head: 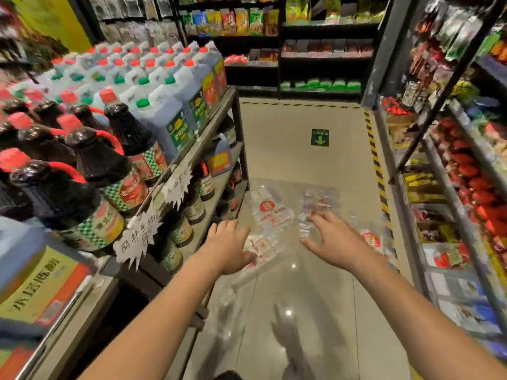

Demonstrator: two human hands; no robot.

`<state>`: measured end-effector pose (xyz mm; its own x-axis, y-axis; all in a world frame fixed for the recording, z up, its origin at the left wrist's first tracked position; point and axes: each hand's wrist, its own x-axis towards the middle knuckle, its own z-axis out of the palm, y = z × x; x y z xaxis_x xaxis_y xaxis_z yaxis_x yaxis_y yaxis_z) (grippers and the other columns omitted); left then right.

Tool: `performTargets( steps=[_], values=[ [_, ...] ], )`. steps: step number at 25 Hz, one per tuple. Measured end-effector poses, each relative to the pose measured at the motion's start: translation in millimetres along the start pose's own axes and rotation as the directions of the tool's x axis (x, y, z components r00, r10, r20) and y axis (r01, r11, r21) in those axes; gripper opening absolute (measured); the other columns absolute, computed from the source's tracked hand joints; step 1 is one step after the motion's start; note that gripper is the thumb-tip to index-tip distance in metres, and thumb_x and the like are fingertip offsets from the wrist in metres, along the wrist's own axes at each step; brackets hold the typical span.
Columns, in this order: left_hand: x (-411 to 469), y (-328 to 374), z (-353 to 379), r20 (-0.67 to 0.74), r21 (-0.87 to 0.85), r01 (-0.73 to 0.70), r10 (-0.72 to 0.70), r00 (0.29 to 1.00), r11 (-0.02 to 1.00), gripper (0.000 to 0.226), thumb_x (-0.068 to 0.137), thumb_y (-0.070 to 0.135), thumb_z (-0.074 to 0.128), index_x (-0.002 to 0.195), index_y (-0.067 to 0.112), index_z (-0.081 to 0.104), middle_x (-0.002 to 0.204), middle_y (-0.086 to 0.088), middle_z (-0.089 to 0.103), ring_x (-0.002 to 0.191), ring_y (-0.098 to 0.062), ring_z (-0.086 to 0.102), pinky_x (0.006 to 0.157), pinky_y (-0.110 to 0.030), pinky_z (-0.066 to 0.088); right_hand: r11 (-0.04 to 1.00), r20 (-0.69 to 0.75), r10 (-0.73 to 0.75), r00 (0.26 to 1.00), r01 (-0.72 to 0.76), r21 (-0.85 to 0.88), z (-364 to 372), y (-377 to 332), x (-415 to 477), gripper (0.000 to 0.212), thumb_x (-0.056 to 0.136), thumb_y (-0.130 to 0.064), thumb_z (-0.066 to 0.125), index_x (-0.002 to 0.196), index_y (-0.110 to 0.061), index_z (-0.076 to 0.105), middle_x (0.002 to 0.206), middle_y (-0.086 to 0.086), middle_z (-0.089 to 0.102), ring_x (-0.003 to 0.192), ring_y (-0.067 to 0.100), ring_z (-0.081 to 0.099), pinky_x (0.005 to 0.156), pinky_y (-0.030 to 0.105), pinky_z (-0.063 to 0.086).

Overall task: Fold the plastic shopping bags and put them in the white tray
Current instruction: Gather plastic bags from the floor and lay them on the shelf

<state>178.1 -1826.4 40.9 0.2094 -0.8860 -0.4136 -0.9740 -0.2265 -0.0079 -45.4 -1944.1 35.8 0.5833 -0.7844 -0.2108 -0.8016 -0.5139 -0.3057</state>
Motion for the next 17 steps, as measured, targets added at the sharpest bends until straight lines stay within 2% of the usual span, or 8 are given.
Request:
performTargets(
  steps=[4, 9, 13, 17],
  values=[
    [83, -17, -25, 0.017, -0.038, 0.039, -0.039, 0.999, 0.998, 0.074, 0.096, 0.061, 0.045, 0.155, 0.022, 0.024, 0.16, -0.013, 0.018, 0.148, -0.034, 0.013, 0.122, -0.05, 0.012, 0.999, 0.05, -0.046, 0.998, 0.048, -0.024, -23, 15, 103, 0.065, 0.092, -0.057, 0.053, 0.148, -0.028, 0.039, 0.155, 0.003, 0.036, 0.14, 0.026, 0.038, 0.113, 0.043, 0.035],
    [192, -48, -33, 0.035, -0.103, 0.076, -0.072, 0.997, 0.992, 0.077, 0.094, 0.062, 0.046, 0.156, 0.024, 0.021, 0.159, -0.014, 0.02, 0.148, -0.035, 0.015, 0.121, -0.05, 0.013, 0.995, 0.114, -0.077, 0.99, 0.083, -0.047, -24, 27, 224, 0.062, 0.092, -0.057, 0.052, 0.146, -0.027, 0.043, 0.15, 0.004, 0.04, 0.136, 0.026, 0.044, 0.109, 0.042, 0.039],
    [277, -76, -28, 0.118, -0.165, 0.144, -0.125, 0.985, 0.976, 0.076, 0.094, 0.061, 0.049, 0.155, 0.023, 0.022, 0.159, -0.012, 0.02, 0.146, -0.034, 0.017, 0.12, -0.049, 0.013, 0.995, 0.181, -0.071, 0.981, 0.081, -0.05, -12, 37, 323, 0.061, 0.092, -0.057, 0.051, 0.145, -0.027, 0.044, 0.148, 0.005, 0.041, 0.135, 0.027, 0.044, 0.107, 0.043, 0.041],
    [335, -92, -4, 0.168, -0.232, 0.238, -0.203, 0.965, 0.943, 0.075, 0.092, 0.064, 0.05, 0.152, 0.025, 0.025, 0.153, -0.009, 0.029, 0.14, -0.033, 0.03, 0.115, -0.047, 0.026, 0.994, 0.251, -0.083, 0.964, 0.098, -0.048, 17, 53, 396, 0.06, 0.092, -0.052, 0.054, 0.145, -0.026, 0.044, 0.146, 0.004, 0.044, 0.132, 0.027, 0.047, 0.105, 0.042, 0.043]
  ],
)
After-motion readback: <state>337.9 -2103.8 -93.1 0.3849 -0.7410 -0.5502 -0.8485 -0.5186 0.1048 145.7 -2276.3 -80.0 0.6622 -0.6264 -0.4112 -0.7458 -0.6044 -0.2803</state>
